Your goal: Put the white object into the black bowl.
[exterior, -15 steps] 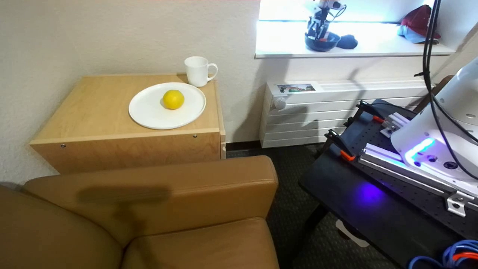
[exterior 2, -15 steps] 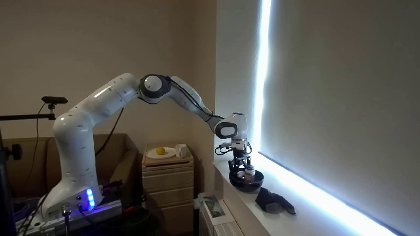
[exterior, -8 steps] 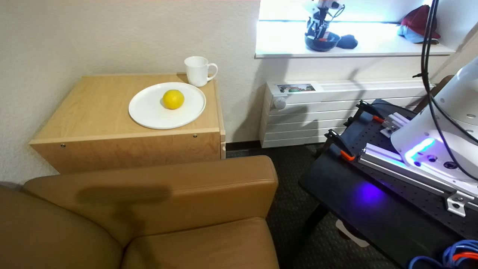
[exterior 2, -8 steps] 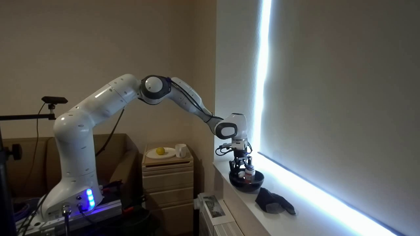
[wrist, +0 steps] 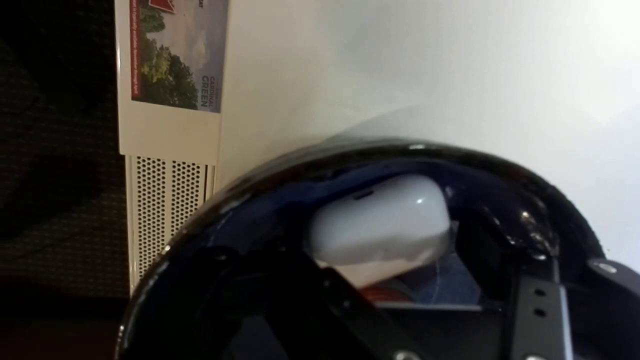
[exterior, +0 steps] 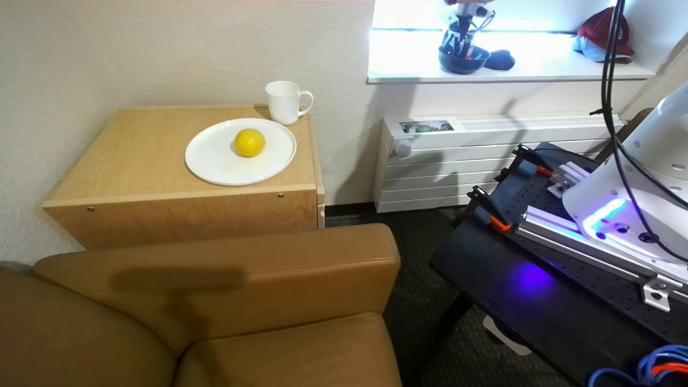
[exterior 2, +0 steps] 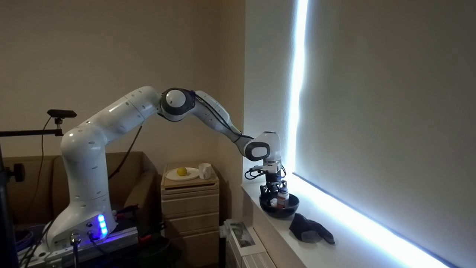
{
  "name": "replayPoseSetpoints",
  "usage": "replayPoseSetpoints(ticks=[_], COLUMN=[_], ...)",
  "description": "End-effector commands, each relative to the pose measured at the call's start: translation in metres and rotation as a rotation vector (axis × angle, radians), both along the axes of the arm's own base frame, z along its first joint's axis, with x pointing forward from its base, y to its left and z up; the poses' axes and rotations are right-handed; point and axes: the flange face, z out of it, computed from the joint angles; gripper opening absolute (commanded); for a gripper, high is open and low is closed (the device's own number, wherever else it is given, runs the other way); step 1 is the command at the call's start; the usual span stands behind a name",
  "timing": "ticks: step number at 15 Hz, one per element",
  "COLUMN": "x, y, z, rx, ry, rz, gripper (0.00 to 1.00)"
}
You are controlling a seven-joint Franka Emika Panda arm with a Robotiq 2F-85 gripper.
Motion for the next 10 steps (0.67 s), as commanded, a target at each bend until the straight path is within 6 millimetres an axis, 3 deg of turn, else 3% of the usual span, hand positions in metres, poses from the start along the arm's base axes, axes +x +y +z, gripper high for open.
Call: replayPoseSetpoints(ticks=[1,5,10], x=[-0.001,0.01,0.022], y=[-0.009,-0.003,0.005], z=[-0.012,0.007,0.06], rx=[-0.001,0.01,0.087], ry=[0.004,-0.029,-0.138], rz=[-0.027,-0.037,-0.032], gripper=[1.0,1.0,1.0])
